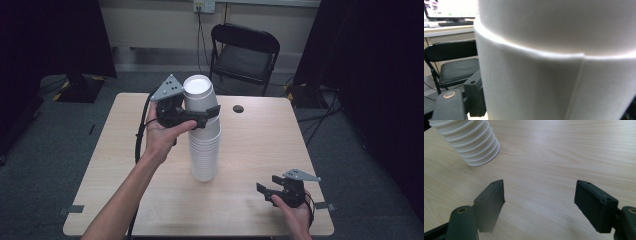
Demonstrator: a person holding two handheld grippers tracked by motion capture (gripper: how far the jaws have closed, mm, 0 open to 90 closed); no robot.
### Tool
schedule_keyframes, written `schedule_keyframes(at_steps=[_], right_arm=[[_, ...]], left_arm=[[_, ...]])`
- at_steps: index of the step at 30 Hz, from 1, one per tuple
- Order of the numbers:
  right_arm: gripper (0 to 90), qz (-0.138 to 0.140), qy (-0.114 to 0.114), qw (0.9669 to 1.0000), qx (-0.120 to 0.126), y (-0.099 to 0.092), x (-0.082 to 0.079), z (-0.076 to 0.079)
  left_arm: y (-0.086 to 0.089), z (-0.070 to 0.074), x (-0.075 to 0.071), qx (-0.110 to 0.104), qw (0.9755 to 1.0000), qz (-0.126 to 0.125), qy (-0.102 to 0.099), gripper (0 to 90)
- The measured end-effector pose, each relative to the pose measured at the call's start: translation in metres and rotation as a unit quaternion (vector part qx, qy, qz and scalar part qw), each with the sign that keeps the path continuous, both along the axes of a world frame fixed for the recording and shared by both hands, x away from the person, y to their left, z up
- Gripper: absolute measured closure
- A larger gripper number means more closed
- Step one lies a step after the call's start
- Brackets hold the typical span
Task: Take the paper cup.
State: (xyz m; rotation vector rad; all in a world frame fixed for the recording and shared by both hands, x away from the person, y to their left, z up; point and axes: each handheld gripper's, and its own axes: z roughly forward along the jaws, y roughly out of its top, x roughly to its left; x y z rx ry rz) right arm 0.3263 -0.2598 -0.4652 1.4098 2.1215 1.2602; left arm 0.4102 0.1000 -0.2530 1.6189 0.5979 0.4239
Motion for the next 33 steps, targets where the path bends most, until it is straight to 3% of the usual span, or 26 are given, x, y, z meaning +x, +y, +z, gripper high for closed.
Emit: schedule_keyframes(at_steps=[8, 23, 27, 33], right_arm=[[24.1, -0.001, 0.0, 1.0, 0.001, -0.001, 0.0, 0.0], [24.1, 0.0, -0.001, 1.0, 0.003, 0.0, 0.0, 0.0], [24.1, 0.001, 0.001, 1.0, 0.003, 0.001, 0.0, 0.0], [24.1, 0.001, 0.001, 1.0, 0.001, 0.002, 0.0, 0.0]], left_arm=[[0.002, 0.011, -0.007, -0.019, 0.9992, 0.015, -0.033, 15.0], [0.022, 0.021, -0.015, -0.033, 0.9983, 0.023, -0.043, 15.0], [0.028, 0.021, -0.021, -0.036, 0.9975, 0.028, -0.054, 14.9], [0.041, 0.022, -0.028, -0.055, 0.9966, 0.029, -0.053, 14.9]])
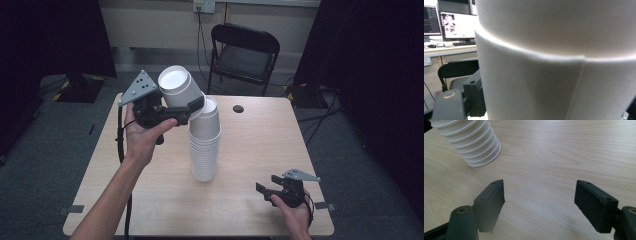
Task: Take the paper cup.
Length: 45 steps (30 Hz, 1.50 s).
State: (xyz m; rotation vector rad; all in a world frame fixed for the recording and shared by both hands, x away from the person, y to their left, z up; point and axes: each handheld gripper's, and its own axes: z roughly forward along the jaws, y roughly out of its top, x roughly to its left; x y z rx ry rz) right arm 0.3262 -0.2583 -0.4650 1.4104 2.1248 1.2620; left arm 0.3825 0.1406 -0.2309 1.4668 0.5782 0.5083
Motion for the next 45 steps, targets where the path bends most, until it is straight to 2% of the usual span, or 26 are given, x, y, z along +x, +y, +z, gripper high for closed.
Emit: schedule_keyframes(at_steps=[4, 10, 16, 17, 21, 28, 31, 32, 33, 38, 45], right_arm=[[24.1, -0.001, -0.002, 1.0, 0.001, -0.001, 0.0, 0.0], [24.1, -0.002, -0.006, 1.0, 0.001, -0.001, 0.0, 0.001], [24.1, -0.001, -0.004, 1.0, 0.001, 0.0, 0.0, 0.001], [24.1, 0.0, -0.005, 1.0, 0.0, 0.001, 0.0, 0.001], [24.1, 0.001, -0.003, 1.0, -0.001, 0.002, 0.0, 0.0], [24.2, 0.003, -0.005, 1.0, -0.002, 0.003, 0.0, 0.0], [24.3, 0.004, -0.007, 1.0, -0.004, 0.004, 0.0, 0.001], [24.3, 0.004, -0.007, 1.0, -0.004, 0.004, 0.0, 0.001], [24.3, 0.003, -0.006, 1.0, -0.003, 0.004, -0.001, 0.001], [24.5, 0.003, -0.007, 1.0, -0.003, 0.003, -0.001, 0.002], [26.8, 0.006, -0.013, 0.9999, 0.0, 0.005, -0.003, 0.003]], left_arm=[[0.01, -0.002, -0.005, 0.004, 1.0, 0.003, 0.004, 15.0], [0.023, -0.012, -0.015, 0.01, 0.9998, 0.01, 0.01, 14.9], [0.036, -0.025, -0.023, 0.014, 0.9996, 0.012, 0.024, 14.9], [0.037, -0.03, -0.024, 0.017, 0.9993, 0.011, 0.033, 14.9], [0.039, -0.037, -0.029, 0.016, 0.999, 0.008, 0.04, 14.8], [0.04, -0.052, -0.039, 0.03, 0.998, -0.003, 0.056, 14.8], [0.044, -0.062, -0.042, 0.025, 0.9971, 0.001, 0.072, 14.8], [0.044, -0.062, -0.042, 0.025, 0.9971, 0.001, 0.072, 14.8], [0.046, -0.068, -0.043, 0.027, 0.9963, 0.002, 0.082, 14.8], [0.049, -0.079, -0.046, 0.028, 0.9957, 0.006, 0.088, 14.7], [0.051, -0.096, -0.051, 0.032, 0.9935, 0.009, 0.109, 14.7]])
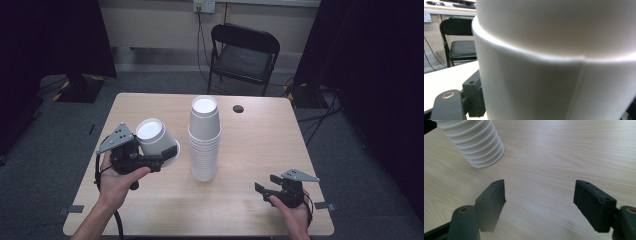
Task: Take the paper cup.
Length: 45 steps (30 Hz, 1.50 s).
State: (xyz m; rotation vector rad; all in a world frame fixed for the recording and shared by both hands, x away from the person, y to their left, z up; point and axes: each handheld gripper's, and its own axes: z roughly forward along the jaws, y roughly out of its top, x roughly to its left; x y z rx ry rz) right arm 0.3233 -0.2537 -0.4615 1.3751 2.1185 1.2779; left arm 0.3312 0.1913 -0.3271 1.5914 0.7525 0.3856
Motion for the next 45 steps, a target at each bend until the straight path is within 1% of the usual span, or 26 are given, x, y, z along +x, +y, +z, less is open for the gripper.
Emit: schedule_keyframes(at_steps=[3, 4, 6, 8, 9, 10, 11, 12, 13, 14, 16, 17, 18, 19, 21, 22, 25, 27, 28, 29, 32, 34, 36, 40, 42, 45], right_arm=[[28.5, 0.001, -0.013, 0.9999, -0.001, 0.003, -0.004, 0.003], [28.9, 0.003, -0.017, 0.9998, -0.004, 0.005, -0.005, 0.004], [30.2, 0.009, -0.018, 0.9998, -0.007, 0.008, -0.006, 0.005], [30.2, 0.011, -0.021, 0.9997, -0.007, 0.01, -0.007, 0.005], [30.8, 0.013, -0.027, 0.9995, -0.008, 0.011, -0.008, 0.006], [32.8, 0.016, -0.034, 0.9993, -0.005, 0.014, -0.009, 0.008], [32.8, 0.016, -0.034, 0.9993, -0.005, 0.014, -0.009, 0.008], [33.4, 0.025, -0.046, 0.9986, -0.003, 0.017, -0.011, 0.009], [33.7, 0.028, -0.048, 0.9984, 0.0, 0.018, -0.012, 0.01], [33.7, 0.028, -0.048, 0.9984, 0.0, 0.018, -0.012, 0.01], [34.5, 0.033, -0.058, 0.9978, -0.002, 0.022, -0.014, 0.012], [34.6, 0.035, -0.061, 0.9975, -0.003, 0.023, -0.015, 0.013], [35.1, 0.04, -0.065, 0.9971, -0.005, 0.025, -0.016, 0.014], [35.4, 0.04, -0.065, 0.997, -0.005, 0.027, -0.017, 0.014], [36.4, 0.043, -0.066, 0.9969, -0.005, 0.028, -0.018, 0.015], [37.1, 0.046, -0.069, 0.9966, -0.005, 0.03, -0.018, 0.015], [38.9, 0.056, -0.073, 0.9958, -0.002, 0.034, -0.021, 0.018], [39.6, 0.061, -0.075, 0.9953, -0.004, 0.038, -0.022, 0.019], [41.2, 0.069, -0.076, 0.9947, -0.004, 0.041, -0.023, 0.02], [41.2, 0.069, -0.076, 0.9947, -0.004, 0.041, -0.023, 0.02], [43.3, 0.08, -0.08, 0.9936, -0.004, 0.048, -0.024, 0.023], [44.2, 0.098, -0.082, 0.9918, -0.006, 0.058, -0.025, 0.025], [44.6, 0.101, -0.081, 0.9916, -0.006, 0.061, -0.025, 0.026], [47.5, 0.125, -0.089, 0.9881, -0.006, 0.076, -0.028, 0.03], [47.8, 0.13, -0.094, 0.987, -0.006, 0.083, -0.029, 0.032], [48.5, 0.142, -0.104, 0.9844, -0.002, 0.094, -0.03, 0.036]], left_arm=[[-0.003, -0.008, 0.0, 0.001, 0.9999, -0.005, 0.015, 14.7], [-0.007, -0.014, -0.001, 0.0, 0.9996, -0.008, 0.026, 14.7], [-0.009, -0.019, -0.002, 0.001, 0.9992, -0.01, 0.039, 14.6], [-0.011, -0.022, -0.003, 0.006, 0.999, -0.012, 0.043, 14.6], [-0.011, -0.023, -0.004, 0.01, 0.9988, -0.012, 0.045, 14.7], [-0.013, -0.027, -0.005, 0.011, 0.9984, -0.016, 0.053, 14.7], [-0.013, -0.027, -0.005, 0.011, 0.9984, -0.016, 0.053, 14.7], [-0.015, -0.029, -0.006, 0.01, 0.998, -0.019, 0.059, 14.7], [-0.018, -0.031, -0.007, 0.016, 0.9977, -0.026, 0.061, 14.7], [-0.018, -0.031, -0.007, 0.016, 0.9977, -0.026, 0.061, 14.7], [-0.021, -0.033, -0.01, 0.014, 0.9971, -0.031, 0.068, 14.7], [-0.022, -0.035, -0.01, 0.018, 0.9969, -0.032, 0.07, 14.7], [-0.024, -0.038, -0.011, 0.017, 0.9963, -0.037, 0.076, 14.7], [-0.024, -0.038, -0.011, 0.017, 0.9963, -0.037, 0.076, 14.7], [-0.026, -0.043, -0.013, 0.016, 0.9954, -0.039, 0.086, 14.7], [-0.026, -0.045, -0.014, 0.011, 0.9948, -0.04, 0.093, 14.7], [-0.027, -0.052, -0.013, 0.014, 0.9931, -0.041, 0.109, 14.7], [-0.027, -0.056, -0.013, 0.01, 0.9922, -0.039, 0.118, 14.7], [-0.028, -0.06, -0.013, 0.01, 0.9914, -0.038, 0.125, 14.7], [-0.028, -0.06, -0.013, 0.01, 0.9914, -0.038, 0.125, 14.7], [-0.028, -0.065, -0.013, 0.004, 0.9896, -0.036, 0.139, 14.7], [-0.03, -0.068, -0.012, 0.002, 0.988, -0.037, 0.15, 14.7], [-0.03, -0.069, -0.012, 0.0, 0.9877, -0.036, 0.152, 14.8], [-0.03, -0.069, -0.012, -0.011, 0.9857, -0.04, 0.163, 14.8], [-0.03, -0.069, -0.011, -0.017, 0.985, -0.038, 0.167, 14.7], [-0.029, -0.07, -0.011, -0.023, 0.9826, -0.041, 0.18, 14.8]])
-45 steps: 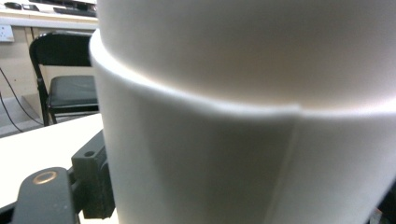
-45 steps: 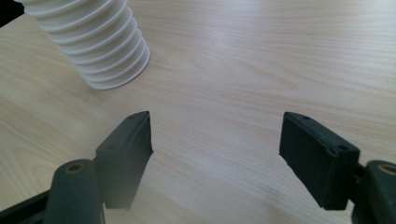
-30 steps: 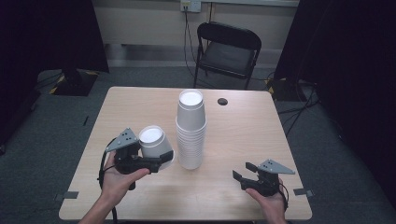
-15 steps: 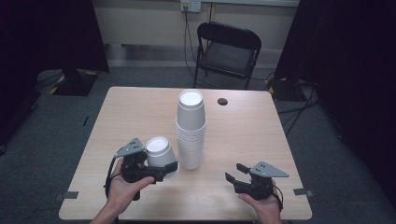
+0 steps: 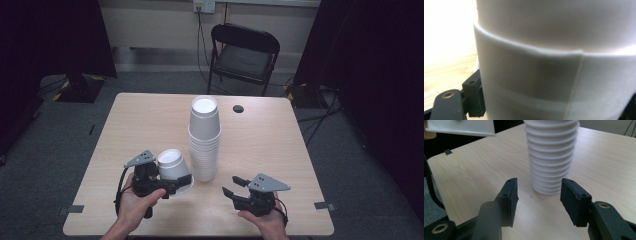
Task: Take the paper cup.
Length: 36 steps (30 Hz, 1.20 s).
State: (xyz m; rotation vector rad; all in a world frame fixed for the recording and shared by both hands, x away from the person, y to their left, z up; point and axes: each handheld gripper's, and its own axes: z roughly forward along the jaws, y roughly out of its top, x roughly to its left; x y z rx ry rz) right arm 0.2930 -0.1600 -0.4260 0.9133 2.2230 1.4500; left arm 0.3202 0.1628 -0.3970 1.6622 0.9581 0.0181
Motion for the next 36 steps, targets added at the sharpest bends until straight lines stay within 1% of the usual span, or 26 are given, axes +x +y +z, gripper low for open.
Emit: schedule_keyframes(at_steps=[2, 3, 6, 7, 8, 11, 12, 13, 14, 17, 19, 20, 21, 22, 23, 24, 25, 27, 28, 29, 30, 31, 32, 33, 35, 36], right_arm=[[48.5, 0.008, -0.004, 1.0, 0.001, 0.007, -0.001, 0.002], [48.6, 0.016, -0.01, 0.9998, 0.003, 0.014, -0.003, 0.004], [49.5, 0.024, -0.015, 0.9996, 0.007, 0.02, -0.004, 0.005], [49.8, 0.031, -0.02, 0.9993, 0.009, 0.027, -0.005, 0.007], [49.8, 0.031, -0.02, 0.9993, 0.009, 0.027, -0.005, 0.007], [50.5, 0.039, -0.031, 0.9987, 0.011, 0.035, -0.006, 0.011], [51.7, 0.047, -0.039, 0.998, 0.013, 0.04, -0.008, 0.013], [51.7, 0.047, -0.039, 0.998, 0.013, 0.04, -0.008, 0.013], [52.1, 0.052, -0.044, 0.9976, 0.011, 0.043, -0.009, 0.014], [53.7, 0.063, -0.051, 0.9967, 0.005, 0.052, -0.011, 0.014], [55.4, 0.07, -0.055, 0.996, -0.002, 0.059, -0.012, 0.012], [55.4, 0.07, -0.055, 0.996, -0.002, 0.059, -0.012, 0.012], [56.9, 0.068, -0.068, 0.9954, -0.003, 0.063, -0.012, 0.011], [56.9, 0.068, -0.068, 0.9954, -0.003, 0.063, -0.012, 0.011], [57.9, 0.064, -0.078, 0.9949, 0.003, 0.066, -0.011, 0.012], [57.9, 0.064, -0.078, 0.9949, 0.003, 0.066, -0.011, 0.012], [58.7, 0.062, -0.082, 0.9947, 0.006, 0.067, -0.011, 0.012], [60.2, 0.058, -0.098, 0.9935, 0.008, 0.07, -0.011, 0.012], [61.1, 0.055, -0.105, 0.9929, 0.008, 0.071, -0.011, 0.013], [61.8, 0.055, -0.108, 0.9926, 0.01, 0.072, -0.011, 0.013], [62.0, 0.05, -0.118, 0.9917, 0.009, 0.074, -0.01, 0.014], [62.7, 0.048, -0.123, 0.9912, 0.012, 0.076, -0.01, 0.014], [62.9, 0.047, -0.128, 0.9906, 0.012, 0.077, -0.01, 0.015], [63.8, 0.046, -0.135, 0.9896, 0.018, 0.08, -0.009, 0.016], [63.9, 0.046, -0.14, 0.989, 0.018, 0.081, -0.009, 0.016], [64.2, 0.041, -0.152, 0.9872, 0.021, 0.083, -0.009, 0.016]], left_arm=[[-0.001, -0.001, 0.0, -0.002, 1.0, 0.007, 0.005, 14.7], [-0.001, -0.003, 0.001, -0.007, 0.9999, 0.005, 0.012, 14.8], [-0.001, -0.004, 0.001, -0.008, 0.9998, 0.007, 0.017, 14.7], [-0.003, -0.005, 0.001, -0.013, 0.9995, 0.004, 0.027, 14.8], [-0.003, -0.005, 0.001, -0.013, 0.9995, 0.004, 0.027, 14.8], [-0.006, -0.007, 0.0, -0.022, 0.9988, 0.003, 0.043, 14.8], [-0.007, -0.007, -0.001, -0.027, 0.9985, -0.001, 0.049, 14.8], [-0.007, -0.007, -0.001, -0.027, 0.9985, -0.001, 0.049, 14.8], [-0.007, -0.007, -0.001, -0.032, 0.9982, -0.004, 0.051, 14.8], [-0.009, -0.006, 0.0, -0.051, 0.9964, -0.005, 0.068, 14.8], [-0.008, -0.004, 0.0, -0.058, 0.9957, -0.006, 0.072, 14.9], [-0.009, -0.004, -0.001, -0.061, 0.9954, -0.004, 0.074, 14.9], [-0.01, -0.002, -0.001, -0.07, 0.9942, -0.007, 0.081, 14.9], [-0.01, -0.002, -0.001, -0.07, 0.9942, -0.007, 0.081, 14.9], [-0.01, -0.001, 0.0, -0.079, 0.9927, -0.011, 0.091, 14.9], [-0.01, -0.001, 0.0, -0.079, 0.9927, -0.011, 0.091, 14.9], [-0.01, 0.0, -0.001, -0.088, 0.9911, -0.009, 0.099, 14.9], [-0.01, 0.001, 0.0, -0.098, 0.9894, -0.01, 0.107, 14.9], [-0.01, 0.001, 0.0, -0.1, 0.9889, -0.011, 0.109, 14.9], [-0.011, 0.001, 0.0, -0.105, 0.9877, -0.012, 0.115, 15.0], [-0.011, 0.001, 0.001, -0.109, 0.9865, -0.015, 0.121, 15.0], [-0.012, 0.0, 0.001, -0.112, 0.9855, -0.017, 0.126, 14.9], [-0.012, 0.0, 0.001, -0.115, 0.9848, -0.019, 0.129, 15.0], [-0.012, 0.0, 0.001, -0.117, 0.9843, -0.023, 0.131, 15.0], [-0.013, -0.002, 0.0, -0.124, 0.982, -0.026, 0.141, 15.0], [-0.014, -0.002, 0.0, -0.127, 0.981, -0.027, 0.144, 15.0]])
